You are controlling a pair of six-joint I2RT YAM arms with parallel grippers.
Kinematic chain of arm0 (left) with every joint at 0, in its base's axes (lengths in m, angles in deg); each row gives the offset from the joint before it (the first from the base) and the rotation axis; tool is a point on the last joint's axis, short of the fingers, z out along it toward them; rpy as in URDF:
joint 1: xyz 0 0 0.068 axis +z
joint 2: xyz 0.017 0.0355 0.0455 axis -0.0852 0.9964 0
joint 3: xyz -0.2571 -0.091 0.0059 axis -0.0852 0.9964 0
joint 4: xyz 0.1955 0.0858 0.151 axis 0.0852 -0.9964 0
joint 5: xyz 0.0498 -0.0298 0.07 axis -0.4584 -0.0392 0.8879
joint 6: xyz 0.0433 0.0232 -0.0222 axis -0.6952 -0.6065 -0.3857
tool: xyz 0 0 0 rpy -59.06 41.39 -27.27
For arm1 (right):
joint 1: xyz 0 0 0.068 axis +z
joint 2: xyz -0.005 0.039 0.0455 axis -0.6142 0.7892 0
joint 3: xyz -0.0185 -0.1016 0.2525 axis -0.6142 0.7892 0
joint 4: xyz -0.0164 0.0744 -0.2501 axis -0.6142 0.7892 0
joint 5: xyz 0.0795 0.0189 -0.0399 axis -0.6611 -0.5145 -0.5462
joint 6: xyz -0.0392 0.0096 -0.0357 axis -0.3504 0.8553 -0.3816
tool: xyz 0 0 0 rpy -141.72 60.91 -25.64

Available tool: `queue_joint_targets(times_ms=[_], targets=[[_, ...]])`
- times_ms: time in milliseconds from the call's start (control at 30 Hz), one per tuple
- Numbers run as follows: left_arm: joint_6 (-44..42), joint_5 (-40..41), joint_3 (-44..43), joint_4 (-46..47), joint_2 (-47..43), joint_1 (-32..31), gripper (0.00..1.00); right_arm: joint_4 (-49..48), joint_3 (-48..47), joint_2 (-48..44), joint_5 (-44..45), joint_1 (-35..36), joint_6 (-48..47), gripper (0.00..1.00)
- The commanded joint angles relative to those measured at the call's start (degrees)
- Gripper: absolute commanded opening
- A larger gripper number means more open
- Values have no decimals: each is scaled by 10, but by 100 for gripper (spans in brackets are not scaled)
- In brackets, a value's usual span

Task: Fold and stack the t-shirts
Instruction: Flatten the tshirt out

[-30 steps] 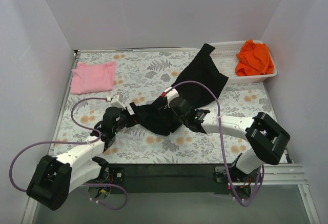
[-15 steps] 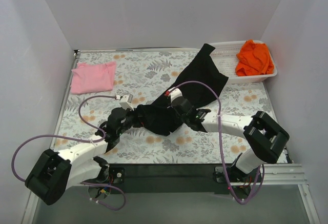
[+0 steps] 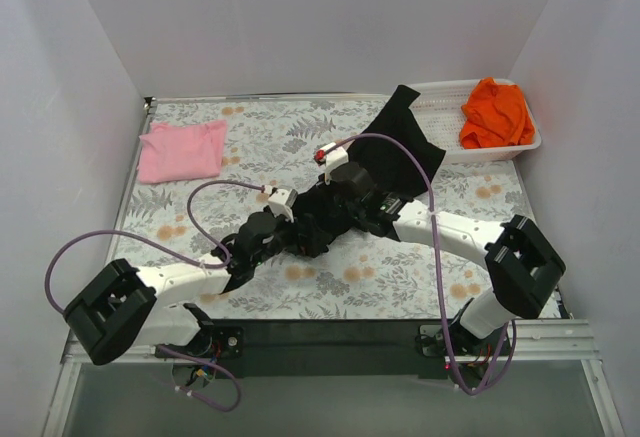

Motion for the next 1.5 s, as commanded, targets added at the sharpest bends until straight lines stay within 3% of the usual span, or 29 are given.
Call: queue_joint_targets(times_ms=[0,233,367,533,767,833,867,900,933,1000,1033,1067,1100,1133,1233,1467], targets=[[-30,34,-42,17,22,-16,82,-2,-47,-10,-12,1,-13,1],[-37,92,-57,42,35,-46,83,3,-69,1,-24,1,-17,1],[-40,118,-76,25,55,-46,78,3,-67,-2,-28,1,-14,1],[-40,114,-74,51,59,-52,56,3,-64,-6,-29,1,-13,1],[-47,139,-96,32,99,-59,50,4,-58,-23,-37,1,-9,1],[-50,126,-97,41,103,-59,35,3,-54,-31,-37,1,-8,1],[-56,114,-100,45,113,-58,21,3,-53,-31,-39,1,-7,1],[-57,102,-102,49,119,-59,0,3,-53,-34,-40,1,-7,1],[-58,77,-105,54,127,-59,0,3,-53,-36,-39,1,-6,1],[-60,66,-105,55,124,-59,0,5,-54,-41,-26,1,-9,11],[-57,69,-104,52,99,-59,0,9,-56,-43,-17,0,-10,25],[-50,72,-102,49,80,-59,0,13,-58,-52,0,-2,-12,57],[-50,75,-97,47,57,-58,0,23,-59,-57,5,-11,-12,67],[-50,78,-96,35,7,-58,0,25,-57,-65,7,-18,-10,84],[-64,105,-110,-11,-85,-52,0,25,-43,-112,7,-49,-7,92],[-88,165,-162,-111,-155,-11,0,26,12,-181,30,-73,-12,95]])
